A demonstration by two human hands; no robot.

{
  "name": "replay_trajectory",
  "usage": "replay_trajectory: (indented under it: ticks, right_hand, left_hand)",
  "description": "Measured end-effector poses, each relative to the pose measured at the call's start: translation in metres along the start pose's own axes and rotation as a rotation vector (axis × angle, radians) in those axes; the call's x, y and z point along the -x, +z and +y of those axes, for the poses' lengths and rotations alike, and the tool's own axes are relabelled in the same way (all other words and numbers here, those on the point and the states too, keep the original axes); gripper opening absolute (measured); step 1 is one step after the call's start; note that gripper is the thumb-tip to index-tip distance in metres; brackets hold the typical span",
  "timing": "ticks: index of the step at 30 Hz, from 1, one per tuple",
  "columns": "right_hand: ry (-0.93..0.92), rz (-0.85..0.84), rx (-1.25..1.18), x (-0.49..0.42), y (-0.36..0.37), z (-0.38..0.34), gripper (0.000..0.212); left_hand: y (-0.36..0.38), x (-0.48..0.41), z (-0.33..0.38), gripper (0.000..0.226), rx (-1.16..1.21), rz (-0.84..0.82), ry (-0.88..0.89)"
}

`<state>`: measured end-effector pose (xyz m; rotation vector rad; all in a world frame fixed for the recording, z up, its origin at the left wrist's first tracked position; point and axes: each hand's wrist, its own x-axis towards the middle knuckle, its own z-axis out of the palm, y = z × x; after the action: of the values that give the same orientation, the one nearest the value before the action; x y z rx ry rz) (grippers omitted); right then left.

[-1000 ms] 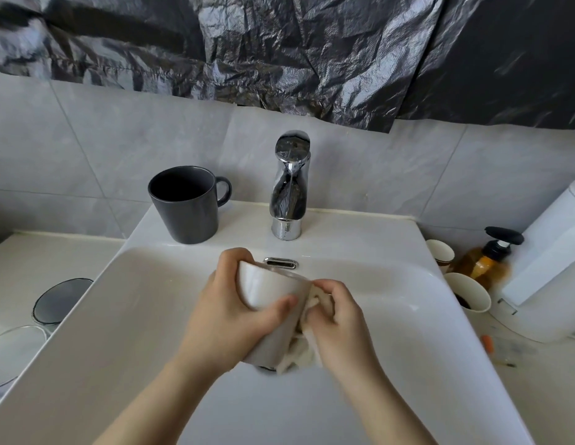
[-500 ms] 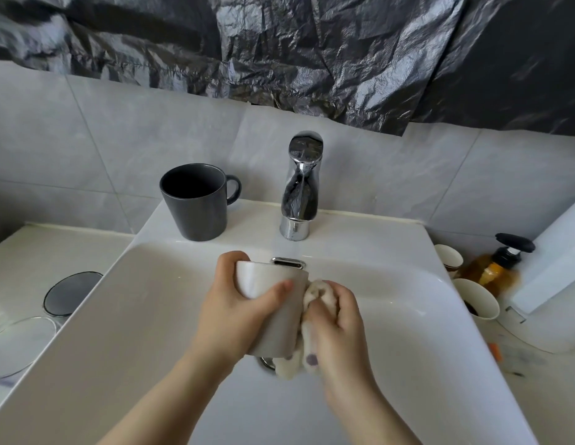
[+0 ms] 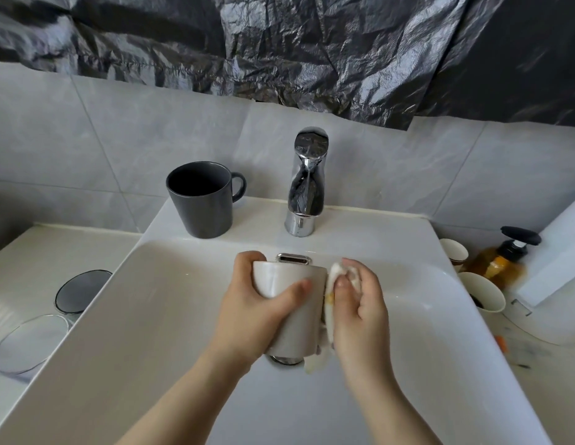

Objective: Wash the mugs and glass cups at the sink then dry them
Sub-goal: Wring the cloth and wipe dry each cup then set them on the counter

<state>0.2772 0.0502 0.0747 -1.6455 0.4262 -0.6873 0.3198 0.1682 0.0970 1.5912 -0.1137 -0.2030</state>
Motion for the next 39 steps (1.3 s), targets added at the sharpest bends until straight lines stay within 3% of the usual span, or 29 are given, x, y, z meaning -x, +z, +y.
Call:
replay_trajectory:
  ticks: [4, 9, 13, 16, 21, 24, 26, 28, 29, 32, 37, 39]
  right_hand:
    - [0.274, -0.122, -0.235, 0.007, 0.009, -0.003, 0.024]
    - [0.163, -0.022, 0.049, 0.003, 0.001, -0.005, 0.016]
    - [0.198, -0.115, -0.171, 0.002, -0.003, -0.012, 0.028]
    - [0.227, -0.234, -0.109, 0.001, -0.003, -0.017, 0.036]
    - [0.096, -0.121, -0.095, 0.003, -0.003, -0.023, 0.033]
    - [0.149, -0.046, -0.344, 0.002, -0.002, -0.029, 0.015]
    - [0.333, -0.114, -0.624, 0.002, 0.000, -0.032, 0.031]
    - [0.493, -0.208, -0.708, 0.002, 0.001, -0.030, 0.047]
    - [0.529, -0.236, -0.687, 0.002, 0.002, -0.029, 0.048]
    - [0.439, -0.287, -0.390, 0.001, 0.001, -0.035, 0.026]
    - [0.365, -0.321, -0.315, 0.006, -0.001, -0.030, 0.037]
    - [0.257, -0.316, -0.271, 0.011, 0.004, -0.023, 0.039]
  left_hand:
    - [-0.003, -0.002, -0.001, 0.050, 0.052, 0.125, -0.027]
    - [0.000, 0.000, 0.000, 0.051, -0.098, 0.011, 0.076]
    - [0.000, -0.002, 0.001, 0.051, 0.011, 0.086, 0.080]
    - [-0.004, -0.005, 0.001, 0.048, 0.160, 0.114, -0.013]
    - [-0.005, -0.007, 0.002, 0.068, 0.208, 0.011, -0.109]
    - [-0.010, -0.011, 0.002, 0.066, 0.340, -0.015, -0.185]
    - [-0.015, -0.013, 0.000, 0.086, 0.415, -0.055, -0.279]
    - [-0.017, -0.013, -0.005, 0.095, 0.434, -0.104, -0.333]
    - [-0.016, -0.013, -0.007, 0.095, 0.426, -0.120, -0.336]
    - [-0.010, -0.011, -0.012, 0.096, 0.374, -0.165, -0.348]
    - [-0.004, -0.008, -0.011, 0.094, 0.303, -0.202, -0.355]
    - [-0.005, -0.006, -0.008, 0.080, 0.310, -0.221, -0.349]
